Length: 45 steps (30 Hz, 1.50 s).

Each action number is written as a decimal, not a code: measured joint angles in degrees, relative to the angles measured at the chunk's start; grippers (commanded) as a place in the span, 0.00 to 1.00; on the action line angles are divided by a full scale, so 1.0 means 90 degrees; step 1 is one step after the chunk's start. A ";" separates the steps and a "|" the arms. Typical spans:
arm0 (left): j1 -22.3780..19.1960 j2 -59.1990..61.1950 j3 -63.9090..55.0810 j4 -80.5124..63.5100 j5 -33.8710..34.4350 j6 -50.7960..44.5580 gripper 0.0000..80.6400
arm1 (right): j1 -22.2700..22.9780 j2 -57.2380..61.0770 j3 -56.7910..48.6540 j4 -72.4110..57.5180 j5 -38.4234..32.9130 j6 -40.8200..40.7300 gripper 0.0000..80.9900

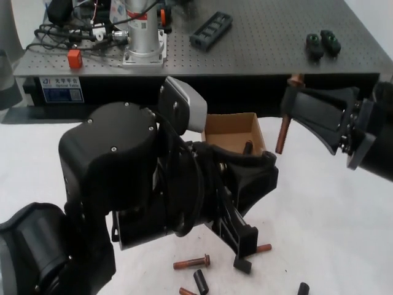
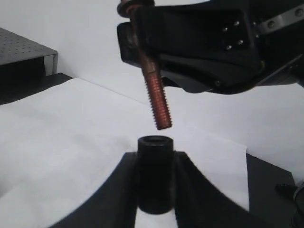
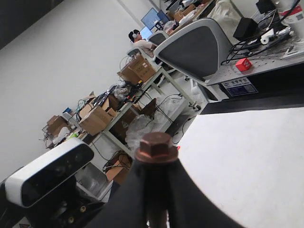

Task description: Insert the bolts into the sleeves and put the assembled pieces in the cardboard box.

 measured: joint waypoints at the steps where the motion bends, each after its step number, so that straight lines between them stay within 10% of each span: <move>1: 0.0000 0.0000 0.0015 0.0004 0.0075 0.0000 0.01 | 0.0005 0.0000 0.0000 -0.0013 0.0000 0.0000 0.03; 25: 0.0000 0.0000 0.0042 -0.0007 0.0215 -0.0188 0.01 | 0.0087 0.0000 0.0000 0.0377 -0.0601 -0.0452 0.00; 31: 0.0038 0.0000 0.0047 -0.0008 0.0077 -0.0204 0.01 | 0.0104 0.0000 0.0000 0.0484 -0.0889 -0.1156 0.49; 38: 0.0200 0.0230 -0.0147 0.0007 -0.0679 -0.0185 0.01 | 0.0007 -0.0016 0.0000 0.0495 -0.1037 -0.1384 0.51; 45: 0.1042 0.2247 -0.2648 0.1521 -0.1308 -0.0290 0.01 | -0.1653 -0.0634 0.0000 0.0741 -0.1038 -0.1426 0.51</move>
